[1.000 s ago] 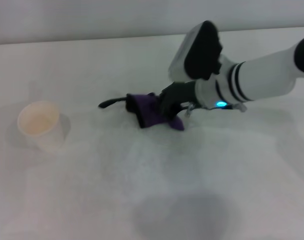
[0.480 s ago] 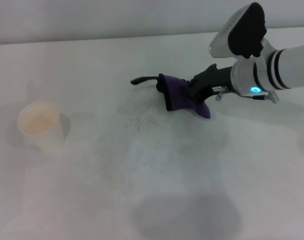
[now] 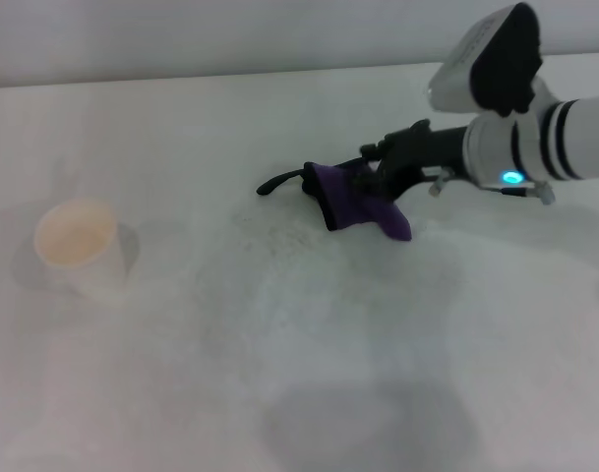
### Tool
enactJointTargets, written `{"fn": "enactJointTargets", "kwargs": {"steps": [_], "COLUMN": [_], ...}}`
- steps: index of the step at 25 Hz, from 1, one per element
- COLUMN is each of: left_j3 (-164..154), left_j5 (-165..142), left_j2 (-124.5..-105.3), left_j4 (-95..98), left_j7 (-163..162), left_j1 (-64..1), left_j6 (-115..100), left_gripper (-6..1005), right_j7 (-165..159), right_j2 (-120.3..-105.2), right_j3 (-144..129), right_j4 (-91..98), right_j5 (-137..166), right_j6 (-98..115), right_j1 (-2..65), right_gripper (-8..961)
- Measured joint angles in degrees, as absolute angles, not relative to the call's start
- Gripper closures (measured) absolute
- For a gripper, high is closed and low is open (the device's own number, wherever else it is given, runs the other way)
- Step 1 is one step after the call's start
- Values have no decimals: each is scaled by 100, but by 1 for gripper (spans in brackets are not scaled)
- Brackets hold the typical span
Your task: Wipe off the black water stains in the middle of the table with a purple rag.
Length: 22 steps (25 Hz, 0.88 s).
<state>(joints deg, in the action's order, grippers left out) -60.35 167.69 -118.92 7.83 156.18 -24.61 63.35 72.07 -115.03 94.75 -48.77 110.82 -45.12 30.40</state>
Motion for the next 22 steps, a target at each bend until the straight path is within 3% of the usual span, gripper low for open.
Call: {"fn": "enactJointTargets", "kwargs": {"steps": [12,22], "left_j3": [-6029,-6030], "left_j5": [16769,16769], "left_j2": [-11885,-11882], "left_j4": [782,749], "left_j7": [15618,15618], "left_j1": [-2511,-2517], "left_j6": [6324,6316], "left_gripper": [114,115], "right_j7": [9622,12313], "right_j2": [-11504,-11531], "right_j3": [11590,12398], "right_j4": [-4041,-2371], "right_j5": [7601,4591], "right_j6": [-5522,-5993], "right_j1": [2476,2238], "right_gripper": [172,123]}}
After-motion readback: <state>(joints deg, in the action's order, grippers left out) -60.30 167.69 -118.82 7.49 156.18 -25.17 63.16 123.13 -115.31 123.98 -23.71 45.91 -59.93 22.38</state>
